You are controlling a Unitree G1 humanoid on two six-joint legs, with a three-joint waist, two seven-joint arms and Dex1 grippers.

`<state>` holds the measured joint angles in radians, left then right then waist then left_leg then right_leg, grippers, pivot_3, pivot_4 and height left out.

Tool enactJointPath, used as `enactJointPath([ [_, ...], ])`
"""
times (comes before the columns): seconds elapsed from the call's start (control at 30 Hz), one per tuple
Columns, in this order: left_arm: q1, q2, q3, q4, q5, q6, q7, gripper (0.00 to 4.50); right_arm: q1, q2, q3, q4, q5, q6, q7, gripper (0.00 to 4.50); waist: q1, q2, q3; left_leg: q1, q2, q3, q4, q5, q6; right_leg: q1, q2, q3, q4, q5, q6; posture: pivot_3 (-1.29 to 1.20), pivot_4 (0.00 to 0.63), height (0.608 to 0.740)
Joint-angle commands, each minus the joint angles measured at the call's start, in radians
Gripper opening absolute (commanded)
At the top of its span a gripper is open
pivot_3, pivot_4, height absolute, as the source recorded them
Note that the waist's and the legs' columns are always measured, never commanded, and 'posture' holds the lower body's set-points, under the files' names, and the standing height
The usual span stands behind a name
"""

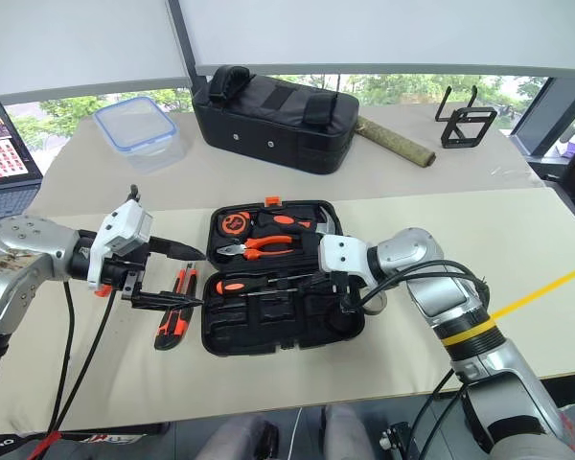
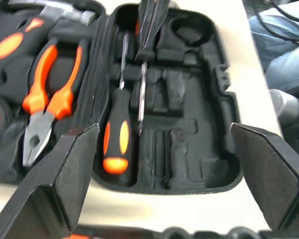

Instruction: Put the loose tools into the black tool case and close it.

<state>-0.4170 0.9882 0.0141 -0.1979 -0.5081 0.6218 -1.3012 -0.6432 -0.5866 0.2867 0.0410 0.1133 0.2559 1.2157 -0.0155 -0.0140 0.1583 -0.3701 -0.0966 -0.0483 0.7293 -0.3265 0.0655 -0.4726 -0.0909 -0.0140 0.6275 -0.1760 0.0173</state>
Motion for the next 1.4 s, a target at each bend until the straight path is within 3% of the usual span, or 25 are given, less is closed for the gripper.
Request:
enactJointPath([
  [0.03, 0.108, 0.029, 0.165, -0.009, 0.014, 0.032, 0.116, 4.5, -0.016, -0.02, -0.15, -0.123, 0.167, 0.159, -0.016, 0.59, -0.001, 0.001, 0.001, 0.0, 0.0, 0.0, 0.0, 0.0, 0.0, 0.0, 0.0, 0.0, 0.001, 0.0, 0.0, 0.0, 0.15, 0.714],
  [0.1, 0.189, 0.024, 0.252, -0.019, 0.016, 0.057, 0.181, 4.5, -0.001, -0.041, -0.193, -0.179, 0.227, 0.225, -0.015, 1.01, 0.001, 0.001, 0.001, 0.0, 0.0, 0.0, -0.001, 0.0, 0.0, -0.001, 0.0, 0.0, 0.001, 0.0, 0.0, 0.0, 0.15, 0.714],
  [0.27, 0.473, -0.018, 0.533, -0.012, 0.078, 0.096, 0.329, 4.5, 0.065, -0.106, -0.309, -0.332, 0.376, 0.357, -0.03, 2.77, 0.004, 0.001, 0.001, 0.0, 0.0, 0.0, -0.002, 0.0, 0.0, 0.0, 0.0, 0.0, -0.002, 0.0, 0.0, 0.0, 0.15, 0.714],
  [0.43, 0.572, 0.007, 0.604, 0.013, 0.071, 0.141, 0.34, 4.5, 0.134, -0.166, -0.387, -0.477, 0.536, 0.467, -0.034, 4.4, 0.016, 0.001, 0.001, 0.0, 0.0, 0.0, -0.002, 0.0, 0.0, 0.001, -0.001, 0.0, -0.002, 0.0, 0.0, 0.0, 0.15, 0.714],
  [0.7, 0.271, 0.051, 0.316, 0.166, 0.13, 0.194, 0.399, 4.5, 0.137, -0.161, -0.379, -0.519, 0.561, 0.476, -0.143, 4.46, 0.041, 0.001, 0.001, 0.003, 0.0, -0.002, -0.001, -0.001, 0.0, 0.007, -0.002, -0.001, -0.002, 0.001, -0.001, 0.0, 0.15, 0.714],
  [0.93, 0.064, 0.025, 0.112, 0.359, 0.224, 0.163, 0.414, 4.5, 0.143, -0.164, -0.369, -0.542, 0.586, 0.474, -0.174, 4.46, 0.014, 0.0, 0.001, 0.001, 0.0, 0.0, -0.002, 0.0, 0.0, 0.001, -0.001, -0.001, 0.001, 0.001, -0.001, 0.0, 0.15, 0.714],
  [1.07, -0.074, -0.039, -0.007, 0.533, 0.303, 0.138, 0.437, 4.5, 0.143, -0.156, -0.356, -0.562, 0.597, 0.469, -0.194, 4.46, 0.014, 0.0, 0.001, 0.0, 0.0, 0.0, -0.001, 0.0, 0.0, 0.001, -0.001, -0.002, 0.0, 0.001, -0.001, 0.0, 0.15, 0.714],
  [1.17, -0.077, -0.041, -0.029, 0.575, 0.313, 0.125, 0.403, 3.71, 0.143, -0.161, -0.35, -0.562, 0.595, 0.462, -0.201, 4.5, 0.018, 0.0, 0.001, 0.0, 0.0, 0.0, -0.001, 0.0, 0.0, 0.001, -0.001, -0.001, 0.001, 0.001, -0.001, 0.0, 0.15, 0.714],
  [1.4, -0.049, -0.016, 0.017, 0.574, 0.298, 0.094, 0.362, 1.16, 0.16, -0.178, -0.362, -0.56, 0.589, 0.458, -0.202, 4.5, 0.018, 0.001, 0.0, 0.001, 0.0, 0.001, -0.001, 0.0, 0.0, 0.001, -0.001, 0.0, 0.001, 0.001, -0.001, 0.0, 0.15, 0.714],
])
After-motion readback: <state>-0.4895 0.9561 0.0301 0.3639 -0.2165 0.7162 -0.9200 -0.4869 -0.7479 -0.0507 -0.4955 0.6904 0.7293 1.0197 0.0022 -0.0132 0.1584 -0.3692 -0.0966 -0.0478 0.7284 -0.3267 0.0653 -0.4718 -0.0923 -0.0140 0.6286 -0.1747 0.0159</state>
